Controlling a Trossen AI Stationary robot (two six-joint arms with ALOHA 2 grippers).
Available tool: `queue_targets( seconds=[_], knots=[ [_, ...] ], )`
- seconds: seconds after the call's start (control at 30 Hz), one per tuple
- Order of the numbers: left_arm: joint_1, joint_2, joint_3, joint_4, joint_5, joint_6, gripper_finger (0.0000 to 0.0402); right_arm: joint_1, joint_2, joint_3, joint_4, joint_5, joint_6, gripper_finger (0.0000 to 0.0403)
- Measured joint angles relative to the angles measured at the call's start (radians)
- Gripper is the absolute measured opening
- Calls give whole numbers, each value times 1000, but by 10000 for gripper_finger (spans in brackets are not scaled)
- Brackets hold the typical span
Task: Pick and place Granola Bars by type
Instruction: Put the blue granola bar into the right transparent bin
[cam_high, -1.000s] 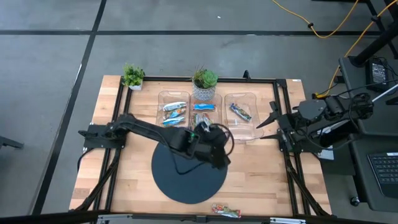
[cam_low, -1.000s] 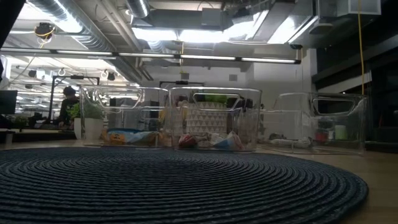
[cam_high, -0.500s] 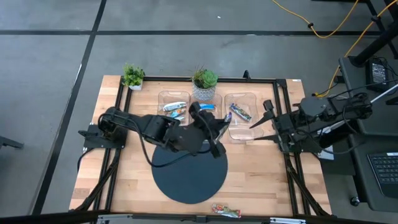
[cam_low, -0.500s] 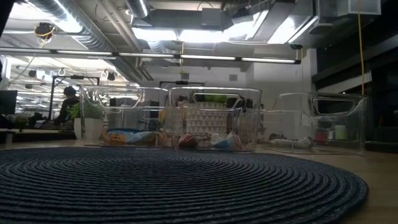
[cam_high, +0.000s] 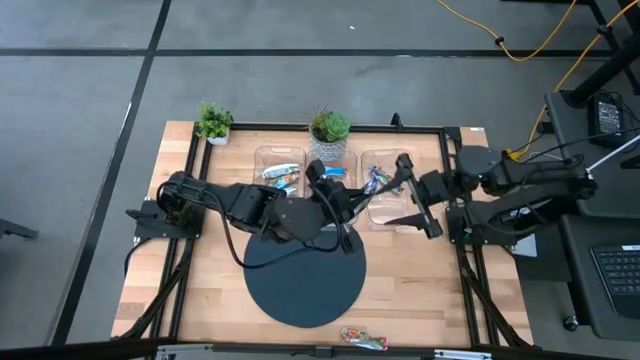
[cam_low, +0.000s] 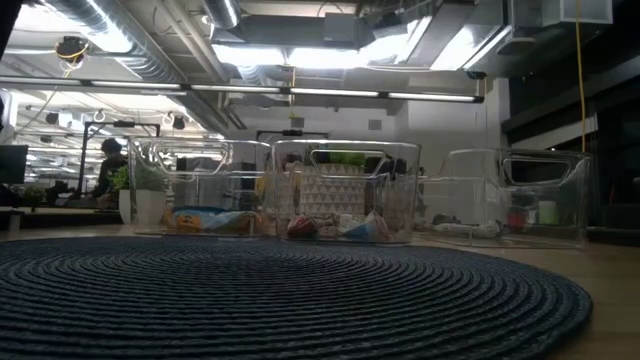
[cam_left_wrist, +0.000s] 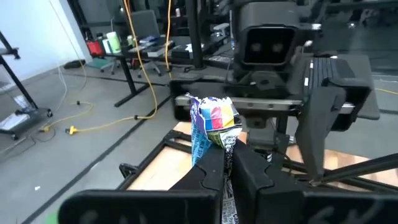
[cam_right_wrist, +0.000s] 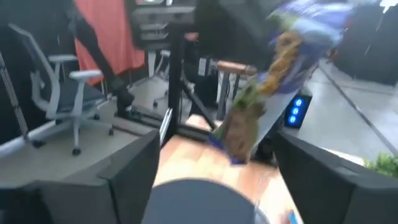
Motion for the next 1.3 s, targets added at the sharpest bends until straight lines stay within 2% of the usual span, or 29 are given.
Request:
queue_targets(
  seconds=[0.13,0.33,0.6,0.8,1.17,1.3],
  knots=[
    [-17,0,0,51,-2,66,3,-51,49,0,67,-68,22,338],
    [-30,0,0,69,-16,92,3,-88,125,0,186,-173,76,341],
    [-27,0,0,69,-16,93,3,-89,181,0,332,-206,103,311],
    [-15,0,0,69,-10,97,3,-89,190,0,356,-206,103,247],
    [14,0,0,69,68,103,6,-89,190,0,352,-202,78,77],
    [15,0,0,69,67,130,23,-90,187,0,350,-199,68,42]
  ],
)
